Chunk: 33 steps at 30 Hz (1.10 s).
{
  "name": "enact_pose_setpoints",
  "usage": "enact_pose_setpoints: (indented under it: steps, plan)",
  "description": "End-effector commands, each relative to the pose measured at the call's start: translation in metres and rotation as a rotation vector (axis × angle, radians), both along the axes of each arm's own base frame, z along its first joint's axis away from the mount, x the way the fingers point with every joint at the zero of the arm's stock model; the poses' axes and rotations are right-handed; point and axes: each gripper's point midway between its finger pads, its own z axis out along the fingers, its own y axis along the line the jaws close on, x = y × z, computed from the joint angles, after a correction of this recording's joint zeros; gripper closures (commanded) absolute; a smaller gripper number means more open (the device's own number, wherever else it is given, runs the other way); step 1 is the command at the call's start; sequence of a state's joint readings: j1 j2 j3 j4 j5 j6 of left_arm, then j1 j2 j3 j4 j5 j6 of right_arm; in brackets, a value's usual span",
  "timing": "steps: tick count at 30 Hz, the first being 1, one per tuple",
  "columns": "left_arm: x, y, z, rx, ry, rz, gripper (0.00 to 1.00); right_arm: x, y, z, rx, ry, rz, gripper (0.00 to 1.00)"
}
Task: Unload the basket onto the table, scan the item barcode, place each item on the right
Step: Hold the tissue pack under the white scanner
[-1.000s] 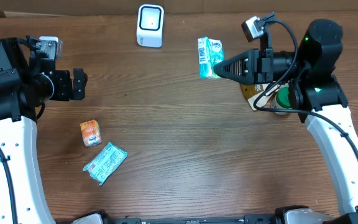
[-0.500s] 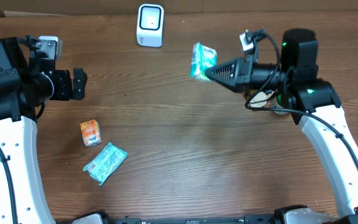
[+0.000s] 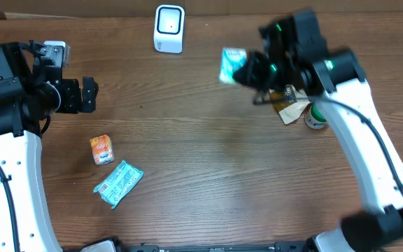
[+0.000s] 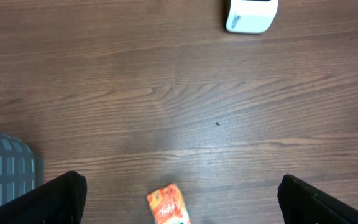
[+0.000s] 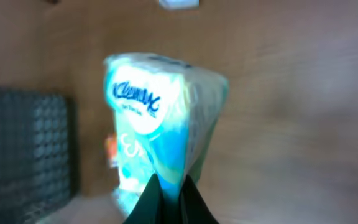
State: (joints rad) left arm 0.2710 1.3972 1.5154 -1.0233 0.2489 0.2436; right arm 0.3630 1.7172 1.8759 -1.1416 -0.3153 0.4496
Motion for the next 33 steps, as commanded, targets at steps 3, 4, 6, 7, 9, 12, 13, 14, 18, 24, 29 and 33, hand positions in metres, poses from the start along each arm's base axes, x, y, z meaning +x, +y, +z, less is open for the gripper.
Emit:
enact_pose_setpoints:
  steps: [3,4,6,7,9,12,13,14,18,24,29,33]
  plan:
    - [0.001,0.003,0.002,0.018,-0.008,-0.009,0.0,0.07,0.01,0.016,-0.333,-0.27,-0.045,0.96]
    - [0.001,0.003,0.002,0.018,-0.008,-0.009,0.0,0.084,0.016,0.012,-0.386,-0.324,-0.054,0.96]
    - [0.001,0.003,0.002,0.018,-0.008,-0.009,0.0,0.104,0.023,0.006,-0.465,-0.4,-0.073,0.96]
    - [0.001,0.003,0.002,0.018,-0.008,-0.009,0.0,0.114,0.028,0.001,-0.505,-0.437,-0.067,0.96]
    - [0.001,0.003,0.002,0.018,-0.008,-0.009,0.0,0.131,0.041,-0.009,-0.59,-0.512,-0.021,0.96]
    - [0.001,0.003,0.002,0.018,-0.008,-0.009,0.0,0.157,0.058,-0.026,-0.749,-0.63,0.068,0.96]
    - [0.001,0.003,0.002,0.017,-0.008,-0.009,0.0,0.166,0.062,-0.031,-0.807,-0.668,0.077,0.96]
    - [0.001,0.003,0.002,0.018,-0.008,-0.009,0.0,0.176,0.063,-0.034,-0.873,-0.708,0.074,0.96]
    - [0.001,0.003,0.002,0.018,-0.008,-0.009,0.0,0.218,0.078,-0.059,-1.052,-0.862,0.122,0.96]
    - [0.001,0.003,0.002,0.018,-0.008,-0.009,0.0,0.247,0.1,-0.098,-1.219,-1.012,0.275,0.96]
    - [0.001,0.003,0.002,0.017,-0.008,-0.009,0.0,0.251,0.123,-0.134,-1.335,-1.081,0.476,0.96]
    - [0.001,0.003,0.002,0.018,-0.008,-0.009,0.0,0.251,0.124,-0.141,-1.333,-1.075,0.491,0.96]
